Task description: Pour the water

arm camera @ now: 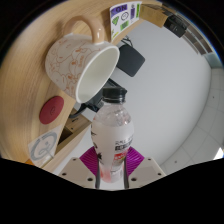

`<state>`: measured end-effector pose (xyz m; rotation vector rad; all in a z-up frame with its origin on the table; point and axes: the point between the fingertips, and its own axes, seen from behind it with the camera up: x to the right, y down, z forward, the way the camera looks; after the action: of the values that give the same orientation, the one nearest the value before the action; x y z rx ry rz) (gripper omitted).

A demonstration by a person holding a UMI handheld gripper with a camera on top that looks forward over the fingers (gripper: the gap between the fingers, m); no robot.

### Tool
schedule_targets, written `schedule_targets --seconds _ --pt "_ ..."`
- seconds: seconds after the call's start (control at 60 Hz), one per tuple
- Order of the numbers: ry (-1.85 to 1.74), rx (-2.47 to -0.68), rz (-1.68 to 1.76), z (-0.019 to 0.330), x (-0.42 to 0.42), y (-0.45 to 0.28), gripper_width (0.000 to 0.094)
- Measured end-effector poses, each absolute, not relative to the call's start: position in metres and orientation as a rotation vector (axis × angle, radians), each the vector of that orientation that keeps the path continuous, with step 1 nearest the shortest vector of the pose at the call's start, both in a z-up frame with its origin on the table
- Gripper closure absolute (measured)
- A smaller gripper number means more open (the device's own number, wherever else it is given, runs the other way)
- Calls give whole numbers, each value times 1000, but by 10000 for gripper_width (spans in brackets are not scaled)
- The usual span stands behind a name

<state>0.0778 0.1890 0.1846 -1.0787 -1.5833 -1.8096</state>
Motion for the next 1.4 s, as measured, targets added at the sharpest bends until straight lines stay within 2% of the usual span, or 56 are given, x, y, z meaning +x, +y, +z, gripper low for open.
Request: schedule_targets --seconds 0.1,0.2,0.317,0.517,0.6,0.733,0.917,1.083,1.2,1.367,1.4 --pt "-1551 -1101 -1749 191 76 188 620" --pt "-1374 -1266 -1566 203 79 180 620" --pt "-1062 -1526 -1167 215 80 171 619" --pt "-543 -1703 -497 226 75 171 616" --pt "-402 -1761 -275 209 75 176 618" --pt "-246 -1846 -15 164 75 197 619" --pt "-166 -1922 97 103 79 207 619" --pt "-171 -1964 123 63 82 203 611" --pt "-188 -1919 106 69 81 199 603" --pt "-190 -1947 94 65 81 202 425" --pt "-188 -1972 85 61 83 200 350"
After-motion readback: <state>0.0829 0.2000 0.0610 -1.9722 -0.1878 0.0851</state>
